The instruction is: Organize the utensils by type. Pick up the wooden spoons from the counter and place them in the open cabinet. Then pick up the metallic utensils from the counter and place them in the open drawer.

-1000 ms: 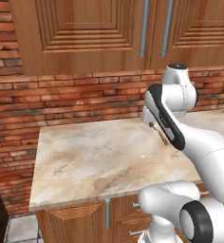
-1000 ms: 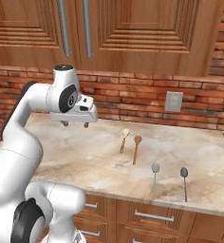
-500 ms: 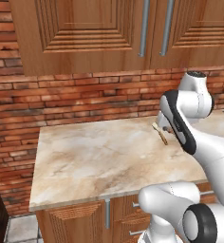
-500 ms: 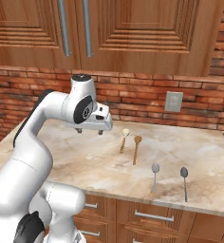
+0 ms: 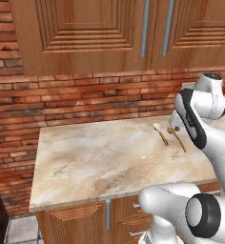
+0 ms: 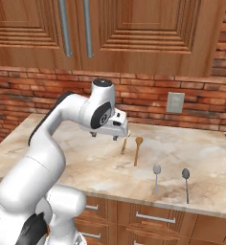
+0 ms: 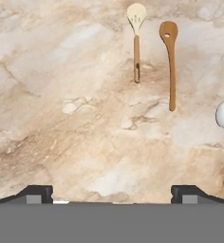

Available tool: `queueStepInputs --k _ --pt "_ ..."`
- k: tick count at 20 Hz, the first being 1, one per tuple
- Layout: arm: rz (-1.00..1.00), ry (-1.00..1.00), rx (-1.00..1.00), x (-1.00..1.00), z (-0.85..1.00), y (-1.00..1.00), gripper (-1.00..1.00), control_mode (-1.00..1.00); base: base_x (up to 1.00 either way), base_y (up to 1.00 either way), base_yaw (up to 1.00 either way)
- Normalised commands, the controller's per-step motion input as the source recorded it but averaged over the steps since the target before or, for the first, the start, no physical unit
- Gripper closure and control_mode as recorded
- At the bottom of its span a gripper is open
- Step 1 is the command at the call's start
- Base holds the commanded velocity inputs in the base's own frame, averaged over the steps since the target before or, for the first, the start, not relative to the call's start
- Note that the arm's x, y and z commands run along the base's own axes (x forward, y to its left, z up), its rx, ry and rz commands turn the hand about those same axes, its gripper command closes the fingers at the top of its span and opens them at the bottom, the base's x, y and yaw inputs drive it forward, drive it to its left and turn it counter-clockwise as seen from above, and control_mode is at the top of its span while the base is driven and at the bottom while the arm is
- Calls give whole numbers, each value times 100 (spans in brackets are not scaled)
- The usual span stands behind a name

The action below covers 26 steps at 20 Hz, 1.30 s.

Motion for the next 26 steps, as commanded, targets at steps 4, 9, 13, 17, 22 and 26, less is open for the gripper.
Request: queueStepInputs --k 4,9,13,17,22,26 --pt "-1 0 -1 2 -38 -17 -100 -100 0 0 0" --pt "0 0 0 2 -31 -27 -100 -100 0 0 0" --pt "0 10 0 39 -4 -29 -100 -100 0 0 0" --pt "0 10 0 51 -17 -20 -100 -100 0 0 0" --pt "0 2 0 43 -36 -19 -100 -100 0 0 0" --pt "0 0 0 31 -40 -19 -100 -100 0 0 0"
